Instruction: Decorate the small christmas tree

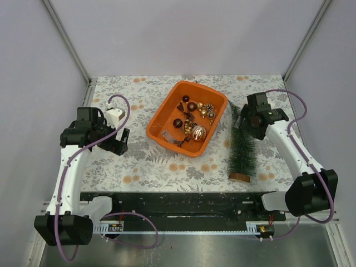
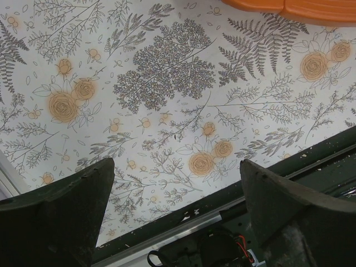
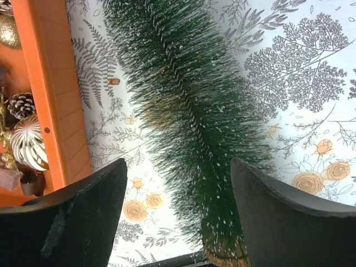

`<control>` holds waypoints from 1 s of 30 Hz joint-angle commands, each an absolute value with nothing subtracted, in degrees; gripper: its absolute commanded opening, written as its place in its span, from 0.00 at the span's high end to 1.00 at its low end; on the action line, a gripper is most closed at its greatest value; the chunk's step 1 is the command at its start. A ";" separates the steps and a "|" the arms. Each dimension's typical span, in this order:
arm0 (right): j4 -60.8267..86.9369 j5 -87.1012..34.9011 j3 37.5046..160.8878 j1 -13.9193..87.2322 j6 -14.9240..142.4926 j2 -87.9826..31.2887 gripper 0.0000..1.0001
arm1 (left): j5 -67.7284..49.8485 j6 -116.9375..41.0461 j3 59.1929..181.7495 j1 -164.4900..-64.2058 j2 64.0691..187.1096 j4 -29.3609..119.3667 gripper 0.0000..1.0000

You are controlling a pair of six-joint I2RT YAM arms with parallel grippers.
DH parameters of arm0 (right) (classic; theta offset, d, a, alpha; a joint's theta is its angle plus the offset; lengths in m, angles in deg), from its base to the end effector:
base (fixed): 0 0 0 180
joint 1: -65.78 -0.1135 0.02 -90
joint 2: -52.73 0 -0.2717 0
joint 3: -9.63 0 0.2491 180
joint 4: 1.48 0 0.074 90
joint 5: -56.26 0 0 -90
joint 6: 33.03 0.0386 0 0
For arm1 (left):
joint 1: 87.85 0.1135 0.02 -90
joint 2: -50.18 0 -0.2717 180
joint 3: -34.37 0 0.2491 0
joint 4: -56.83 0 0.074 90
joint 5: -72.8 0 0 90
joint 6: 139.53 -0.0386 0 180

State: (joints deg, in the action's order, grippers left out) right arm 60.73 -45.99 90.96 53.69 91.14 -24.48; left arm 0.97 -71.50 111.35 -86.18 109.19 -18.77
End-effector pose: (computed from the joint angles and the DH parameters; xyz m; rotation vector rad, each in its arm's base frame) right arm 0.2631 0.0480 0.3015 0.5647 2.4861 0.0347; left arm 0.1766 -0.0069 0.3298 0.5585 2.4567 -0.2443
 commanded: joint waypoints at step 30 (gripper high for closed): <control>66.87 -45.08 101.77 57.86 85.45 -27.32 0.17 | -2.53 -75.45 109.30 -86.00 108.45 -16.87 0.01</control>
State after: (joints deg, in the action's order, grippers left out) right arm 69.63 -44.64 95.33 55.08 89.04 -22.49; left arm -2.35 -73.99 109.47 -86.18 108.03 -19.84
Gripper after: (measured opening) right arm 0.829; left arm 0.988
